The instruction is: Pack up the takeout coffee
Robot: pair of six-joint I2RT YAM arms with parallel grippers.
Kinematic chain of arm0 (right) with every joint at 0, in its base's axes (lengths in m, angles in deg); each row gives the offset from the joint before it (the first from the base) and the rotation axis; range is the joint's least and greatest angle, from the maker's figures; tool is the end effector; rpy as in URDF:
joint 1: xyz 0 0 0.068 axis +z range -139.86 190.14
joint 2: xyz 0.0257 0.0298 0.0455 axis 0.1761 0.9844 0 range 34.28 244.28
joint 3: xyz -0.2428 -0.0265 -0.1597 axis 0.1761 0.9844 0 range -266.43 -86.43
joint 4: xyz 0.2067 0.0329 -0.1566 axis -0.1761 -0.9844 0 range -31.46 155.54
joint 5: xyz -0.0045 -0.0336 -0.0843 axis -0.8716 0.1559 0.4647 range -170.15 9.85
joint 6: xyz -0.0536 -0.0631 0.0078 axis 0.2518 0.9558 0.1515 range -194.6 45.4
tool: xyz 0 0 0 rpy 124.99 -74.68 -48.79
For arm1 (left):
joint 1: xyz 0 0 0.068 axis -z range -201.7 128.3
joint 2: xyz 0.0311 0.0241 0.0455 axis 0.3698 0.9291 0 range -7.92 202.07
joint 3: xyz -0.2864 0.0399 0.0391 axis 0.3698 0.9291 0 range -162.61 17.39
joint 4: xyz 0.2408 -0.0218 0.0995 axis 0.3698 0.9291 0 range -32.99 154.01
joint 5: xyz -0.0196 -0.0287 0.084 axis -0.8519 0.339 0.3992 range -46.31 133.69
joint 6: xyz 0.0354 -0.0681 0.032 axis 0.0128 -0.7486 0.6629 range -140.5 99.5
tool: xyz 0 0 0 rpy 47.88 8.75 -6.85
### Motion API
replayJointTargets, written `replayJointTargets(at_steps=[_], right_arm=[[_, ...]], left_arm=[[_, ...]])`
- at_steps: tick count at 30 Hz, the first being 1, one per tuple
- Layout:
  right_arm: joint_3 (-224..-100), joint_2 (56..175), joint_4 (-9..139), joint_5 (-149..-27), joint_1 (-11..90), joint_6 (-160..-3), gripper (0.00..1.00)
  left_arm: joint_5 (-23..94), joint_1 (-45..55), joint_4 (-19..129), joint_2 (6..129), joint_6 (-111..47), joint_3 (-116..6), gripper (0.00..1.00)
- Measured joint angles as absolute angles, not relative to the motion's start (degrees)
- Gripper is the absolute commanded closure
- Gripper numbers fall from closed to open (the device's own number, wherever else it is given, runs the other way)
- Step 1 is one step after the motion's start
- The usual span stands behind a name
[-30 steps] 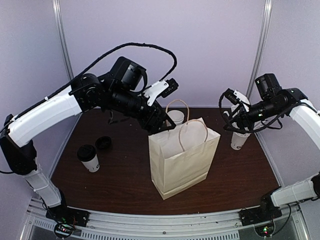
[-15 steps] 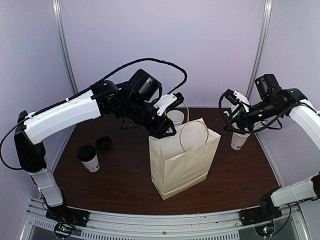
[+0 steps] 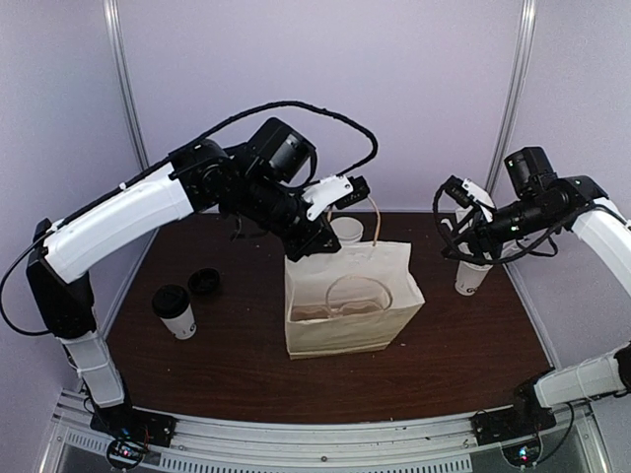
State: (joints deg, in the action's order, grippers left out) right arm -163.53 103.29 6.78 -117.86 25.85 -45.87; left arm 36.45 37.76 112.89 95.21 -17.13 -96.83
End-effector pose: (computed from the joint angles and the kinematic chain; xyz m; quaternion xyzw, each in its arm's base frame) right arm 0.2150 0.1066 0.3705 -0.4377 0.7838 0.2663 0.3509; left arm 0.2039 -0.3638 0.3928 0.5010 0.7736 -0.2318 0.3111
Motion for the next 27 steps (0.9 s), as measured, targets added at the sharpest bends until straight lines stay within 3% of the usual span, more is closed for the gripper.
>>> replayJointTargets(at_steps=[6, 20, 27], right_arm=[[-162.6, 102.8, 7.1, -117.8, 25.8, -45.8, 0.33], [-162.2, 102.7, 7.1, -117.5, 25.6, -45.9, 0.33], [-162.1, 102.7, 7.1, -117.4, 25.5, -45.7, 0.33]], left_arm=[[38.5, 39.4, 114.0, 93.6, -9.4, -94.9, 1.0], [48.2, 54.8, 111.1, 91.1, -7.9, -87.7, 1.0], [49.2, 58.7, 104.1, 83.2, -9.1, -74.2, 1.0]])
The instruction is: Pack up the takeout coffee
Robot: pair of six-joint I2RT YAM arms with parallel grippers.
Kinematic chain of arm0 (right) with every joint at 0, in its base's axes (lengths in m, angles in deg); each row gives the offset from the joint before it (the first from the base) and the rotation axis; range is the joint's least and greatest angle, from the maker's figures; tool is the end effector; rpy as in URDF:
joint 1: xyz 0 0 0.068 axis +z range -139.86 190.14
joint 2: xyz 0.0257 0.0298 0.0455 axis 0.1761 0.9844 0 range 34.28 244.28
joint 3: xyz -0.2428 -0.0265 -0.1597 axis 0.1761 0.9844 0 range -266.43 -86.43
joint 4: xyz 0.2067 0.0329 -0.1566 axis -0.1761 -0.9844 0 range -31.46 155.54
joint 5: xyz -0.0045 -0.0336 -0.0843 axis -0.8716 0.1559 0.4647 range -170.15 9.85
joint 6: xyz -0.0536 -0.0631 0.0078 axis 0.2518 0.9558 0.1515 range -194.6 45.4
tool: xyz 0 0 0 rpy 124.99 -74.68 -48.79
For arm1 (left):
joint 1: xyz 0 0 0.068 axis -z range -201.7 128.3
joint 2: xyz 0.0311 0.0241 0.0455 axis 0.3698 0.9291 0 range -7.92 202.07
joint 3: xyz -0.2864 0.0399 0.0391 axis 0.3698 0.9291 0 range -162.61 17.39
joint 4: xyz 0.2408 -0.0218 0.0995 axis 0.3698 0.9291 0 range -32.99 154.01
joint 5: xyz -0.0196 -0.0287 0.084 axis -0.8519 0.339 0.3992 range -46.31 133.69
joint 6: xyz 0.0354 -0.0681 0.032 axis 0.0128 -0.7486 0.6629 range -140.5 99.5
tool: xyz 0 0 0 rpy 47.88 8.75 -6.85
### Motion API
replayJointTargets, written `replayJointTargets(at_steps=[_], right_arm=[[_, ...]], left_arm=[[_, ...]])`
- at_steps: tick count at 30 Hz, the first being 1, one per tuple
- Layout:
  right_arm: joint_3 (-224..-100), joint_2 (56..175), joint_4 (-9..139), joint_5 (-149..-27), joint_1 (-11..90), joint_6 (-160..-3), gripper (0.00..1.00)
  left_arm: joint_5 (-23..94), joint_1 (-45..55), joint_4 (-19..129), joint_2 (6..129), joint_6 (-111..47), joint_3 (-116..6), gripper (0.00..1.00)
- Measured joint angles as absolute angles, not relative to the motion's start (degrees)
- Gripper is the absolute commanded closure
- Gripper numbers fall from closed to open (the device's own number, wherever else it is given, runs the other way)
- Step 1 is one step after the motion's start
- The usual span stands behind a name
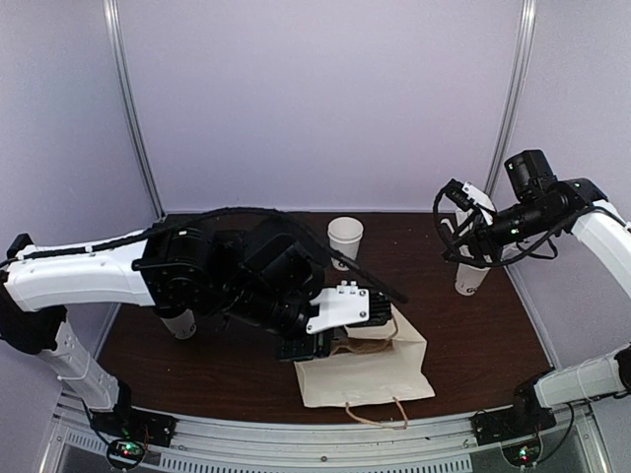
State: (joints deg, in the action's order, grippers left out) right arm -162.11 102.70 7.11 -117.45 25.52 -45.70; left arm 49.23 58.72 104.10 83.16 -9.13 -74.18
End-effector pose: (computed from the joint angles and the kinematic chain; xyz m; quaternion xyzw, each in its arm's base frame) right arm 0.2137 0.1044 0.3651 -0.4353 0.7876 0.2625 0.3482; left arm 0.0685 -0.3640 0.3528 0.6541 0.6587 -0.1723 0.3296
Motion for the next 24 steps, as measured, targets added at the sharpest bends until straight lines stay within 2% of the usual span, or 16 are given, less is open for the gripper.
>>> replayJointTargets(at_steps=[6, 14, 24], right_arm=[[-162.1, 102.7, 7.1, -117.4, 25.5, -45.4, 0.33], [-162.1, 102.7, 7.1, -117.4, 25.5, -45.2, 0.33], [-161.1, 102.6, 7.2, -117.4, 25.5, -44.9, 0.33]], left_arm=[[49.7, 59.3, 99.1, 78.1, -10.3, -67.9, 1.0], [51.2, 57.7, 96.8, 77.9, -10.5, -68.7, 1.0], [38.9, 40.0, 99.0, 84.3, -14.5, -77.0, 1.0]])
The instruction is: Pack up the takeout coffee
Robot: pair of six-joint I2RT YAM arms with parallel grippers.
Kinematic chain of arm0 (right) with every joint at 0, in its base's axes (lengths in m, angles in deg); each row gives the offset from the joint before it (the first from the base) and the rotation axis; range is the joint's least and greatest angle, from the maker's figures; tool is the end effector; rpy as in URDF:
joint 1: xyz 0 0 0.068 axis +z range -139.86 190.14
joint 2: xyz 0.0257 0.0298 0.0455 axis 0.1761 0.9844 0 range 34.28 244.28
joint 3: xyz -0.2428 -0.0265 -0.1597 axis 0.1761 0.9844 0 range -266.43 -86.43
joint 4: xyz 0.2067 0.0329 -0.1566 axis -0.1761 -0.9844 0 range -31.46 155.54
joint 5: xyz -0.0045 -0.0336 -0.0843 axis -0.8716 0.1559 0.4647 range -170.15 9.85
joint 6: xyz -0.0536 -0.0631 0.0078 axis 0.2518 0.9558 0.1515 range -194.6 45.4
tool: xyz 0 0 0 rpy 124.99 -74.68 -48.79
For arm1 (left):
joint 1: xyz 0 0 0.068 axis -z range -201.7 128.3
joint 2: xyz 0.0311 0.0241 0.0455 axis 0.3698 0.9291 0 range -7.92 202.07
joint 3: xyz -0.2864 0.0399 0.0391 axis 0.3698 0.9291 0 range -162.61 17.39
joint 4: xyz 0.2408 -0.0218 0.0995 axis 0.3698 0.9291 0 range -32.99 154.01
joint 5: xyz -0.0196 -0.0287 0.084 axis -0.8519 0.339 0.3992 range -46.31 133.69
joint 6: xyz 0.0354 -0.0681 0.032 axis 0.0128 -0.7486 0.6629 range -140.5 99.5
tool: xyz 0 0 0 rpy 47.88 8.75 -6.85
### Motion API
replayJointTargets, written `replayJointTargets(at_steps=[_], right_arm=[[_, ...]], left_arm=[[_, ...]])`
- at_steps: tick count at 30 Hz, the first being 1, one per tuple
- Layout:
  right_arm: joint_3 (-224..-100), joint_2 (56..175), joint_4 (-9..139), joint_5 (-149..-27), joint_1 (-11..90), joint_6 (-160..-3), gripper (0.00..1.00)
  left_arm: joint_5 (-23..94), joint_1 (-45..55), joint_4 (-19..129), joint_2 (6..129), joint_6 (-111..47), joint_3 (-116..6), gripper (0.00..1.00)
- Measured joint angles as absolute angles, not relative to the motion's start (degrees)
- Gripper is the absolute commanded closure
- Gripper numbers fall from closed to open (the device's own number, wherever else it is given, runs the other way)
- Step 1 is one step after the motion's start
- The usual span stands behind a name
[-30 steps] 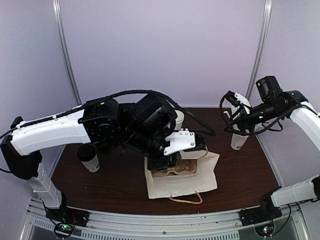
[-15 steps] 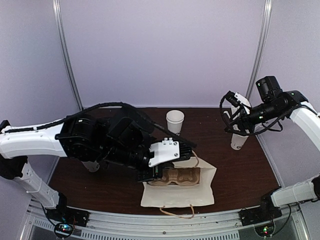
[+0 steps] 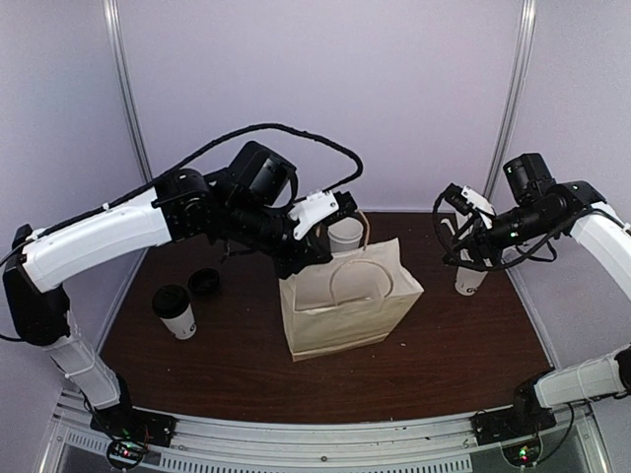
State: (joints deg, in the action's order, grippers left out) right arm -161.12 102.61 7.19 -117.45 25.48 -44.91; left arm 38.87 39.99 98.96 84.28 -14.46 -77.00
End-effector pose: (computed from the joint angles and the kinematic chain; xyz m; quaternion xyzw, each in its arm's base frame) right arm 0.2133 0.1041 0.3600 -0.4393 0.7876 0.2615 0.3439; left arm 0.1776 -0.3427 0.3726 0.5190 0.7412 -0.2316 0.3572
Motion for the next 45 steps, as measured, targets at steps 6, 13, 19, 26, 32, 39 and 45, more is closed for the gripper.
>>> replayJointTargets(at_steps=[6, 13, 19, 26, 32, 39, 45], right_arm=[[-160.4, 102.4, 7.4, -117.4, 25.5, -44.8, 0.33], [-160.3, 102.4, 7.5, -117.4, 25.5, -44.8, 0.33], [-161.3, 102.4, 6.4, -121.5, 25.4, -43.6, 0.32], [-174.9, 107.0, 1.9, -129.8, 32.2, -40.2, 0.3], [-185.5, 117.3, 0.3, -128.6, 42.9, -39.6, 0.31], [-196.1, 128.9, -1.2, -125.7, 49.7, -40.6, 0.48], [-199.8, 130.9, -2.5, -125.3, 50.5, -41.6, 1.0]], left_arm=[[34.5, 34.7, 101.0, 89.7, -14.4, -82.9, 1.0], [28.0, 27.9, 101.9, 94.7, -13.7, -87.1, 1.0], [23.5, 23.8, 103.4, 99.0, -13.5, -92.7, 0.87], [20.8, 23.6, 104.9, 101.3, -13.5, -94.3, 0.71], [20.8, 23.6, 104.6, 101.1, -15.1, -94.1, 0.55], [23.6, 23.6, 102.5, 97.0, -18.0, -93.5, 0.6], [21.8, 21.5, 98.2, 94.6, -21.7, -93.9, 0.93]])
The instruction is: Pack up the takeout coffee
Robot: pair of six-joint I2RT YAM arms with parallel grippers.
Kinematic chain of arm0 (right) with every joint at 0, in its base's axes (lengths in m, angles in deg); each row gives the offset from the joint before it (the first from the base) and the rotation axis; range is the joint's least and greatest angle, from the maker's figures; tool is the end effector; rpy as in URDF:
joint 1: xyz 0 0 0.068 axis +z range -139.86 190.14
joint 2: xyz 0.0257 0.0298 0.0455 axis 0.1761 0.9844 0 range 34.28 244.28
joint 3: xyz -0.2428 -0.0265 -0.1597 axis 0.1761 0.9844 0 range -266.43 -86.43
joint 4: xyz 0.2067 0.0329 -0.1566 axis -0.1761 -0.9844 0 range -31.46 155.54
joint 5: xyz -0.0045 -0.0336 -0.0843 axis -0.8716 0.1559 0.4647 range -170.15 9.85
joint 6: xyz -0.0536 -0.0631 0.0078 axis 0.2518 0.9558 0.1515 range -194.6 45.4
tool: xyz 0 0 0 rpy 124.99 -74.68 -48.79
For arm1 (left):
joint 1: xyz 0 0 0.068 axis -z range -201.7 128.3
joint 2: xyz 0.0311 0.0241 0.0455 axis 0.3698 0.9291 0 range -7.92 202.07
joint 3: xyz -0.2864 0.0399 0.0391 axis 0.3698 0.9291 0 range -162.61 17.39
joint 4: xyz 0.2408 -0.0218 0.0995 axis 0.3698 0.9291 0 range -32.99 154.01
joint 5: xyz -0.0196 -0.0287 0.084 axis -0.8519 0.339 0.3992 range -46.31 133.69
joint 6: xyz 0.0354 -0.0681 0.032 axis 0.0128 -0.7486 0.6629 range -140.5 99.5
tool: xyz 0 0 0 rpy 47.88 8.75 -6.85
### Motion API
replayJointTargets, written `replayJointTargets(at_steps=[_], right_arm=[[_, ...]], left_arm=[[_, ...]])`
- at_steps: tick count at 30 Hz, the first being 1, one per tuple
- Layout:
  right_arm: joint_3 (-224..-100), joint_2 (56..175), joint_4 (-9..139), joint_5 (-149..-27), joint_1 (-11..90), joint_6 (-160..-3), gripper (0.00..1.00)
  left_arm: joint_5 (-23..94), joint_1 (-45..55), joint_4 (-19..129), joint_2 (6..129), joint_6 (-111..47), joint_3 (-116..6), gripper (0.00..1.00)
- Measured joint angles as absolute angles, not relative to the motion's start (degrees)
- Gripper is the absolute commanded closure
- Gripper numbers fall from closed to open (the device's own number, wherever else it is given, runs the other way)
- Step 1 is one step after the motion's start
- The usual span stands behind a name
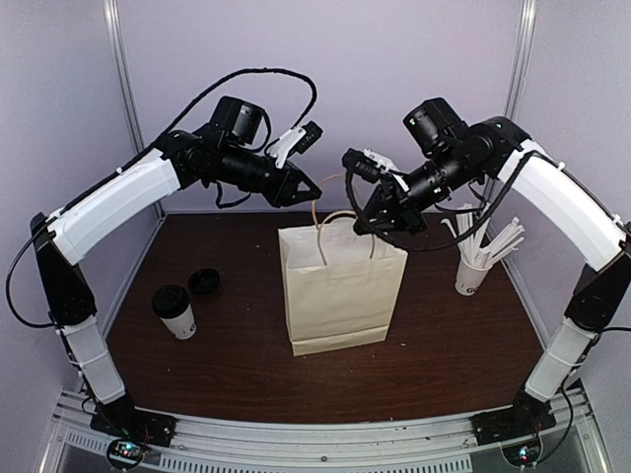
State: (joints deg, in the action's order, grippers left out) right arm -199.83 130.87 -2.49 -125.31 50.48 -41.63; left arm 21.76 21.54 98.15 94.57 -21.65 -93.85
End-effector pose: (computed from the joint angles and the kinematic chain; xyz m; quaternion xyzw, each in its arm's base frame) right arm 0.2321 0.2646 0.4259 -0.6223 0.6226 0.3812 0.2826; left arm 0.2973 -0.3170 0.4112 0.3946 0.7700 -0.3330 0.3749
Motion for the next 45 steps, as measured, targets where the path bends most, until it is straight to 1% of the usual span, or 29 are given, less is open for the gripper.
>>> replayJointTargets(at_steps=[2, 7, 17, 20, 21, 22, 23, 25, 26, 27, 28, 31, 36, 41, 45], right_arm=[[-200.6, 130.9, -2.7, -125.2, 50.5, -42.1, 1.0], [-202.9, 131.0, -3.1, -124.2, 50.5, -42.1, 1.0], [-216.6, 134.0, -1.3, -119.5, 50.6, -43.4, 1.0], [-218.4, 134.8, -0.2, -118.6, 50.6, -43.6, 1.0], [-218.7, 134.9, 0.0, -118.5, 50.6, -43.6, 0.95], [-218.9, 135.1, 0.1, -118.3, 50.6, -43.8, 0.88], [-219.0, 135.4, 0.2, -118.1, 50.6, -43.9, 0.76], [-219.1, 135.7, 0.3, -117.7, 50.6, -44.5, 0.48], [-219.1, 135.9, 0.5, -117.4, 50.6, -44.5, 0.38], [-219.1, 136.2, 0.5, -117.1, 50.6, -44.8, 0.33], [-219.1, 136.4, 0.6, -116.9, 50.6, -44.9, 0.3], [-219.1, 137.0, 0.7, -115.6, 50.6, -44.8, 0.25], [-218.4, 136.3, 0.7, -114.0, 50.5, -44.6, 0.22], [-215.8, 133.2, 0.6, -113.1, 50.6, -44.3, 0.22], [-213.0, 129.9, 0.9, -112.4, 50.5, -43.9, 0.21]], left_arm=[[20.7, 20.7, 97.8, 95.2, -23.0, -94.6, 1.0], [19.0, 19.9, 97.8, 97.9, -24.1, -98.4, 1.0], [18.2, 19.2, 98.6, 102.0, -24.3, -112.5, 1.0], [18.0, 18.8, 98.4, 102.7, -24.3, -115.5, 1.0], [18.0, 18.7, 98.2, 102.8, -24.3, -116.0, 1.0], [17.9, 18.6, 98.2, 102.9, -24.3, -116.3, 1.0], [17.9, 18.5, 98.0, 103.1, -24.3, -116.3, 0.92], [17.9, 18.5, 98.1, 103.5, -24.3, -116.3, 0.57], [18.1, 18.5, 98.1, 103.8, -24.0, -116.3, 0.44], [18.4, 18.5, 98.1, 104.1, -24.2, -116.1, 0.35], [19.0, 18.5, 98.1, 104.3, -24.3, -115.7, 0.3], [21.9, 18.5, 98.2, 104.3, -24.3, -113.9, 0.26], [25.1, 18.5, 97.0, 103.5, -23.7, -110.9, 0.2], [27.7, 18.5, 95.8, 99.9, -23.0, -107.2, 0.2], [30.2, 18.5, 94.4, 93.9, -23.0, -102.6, 0.2]])
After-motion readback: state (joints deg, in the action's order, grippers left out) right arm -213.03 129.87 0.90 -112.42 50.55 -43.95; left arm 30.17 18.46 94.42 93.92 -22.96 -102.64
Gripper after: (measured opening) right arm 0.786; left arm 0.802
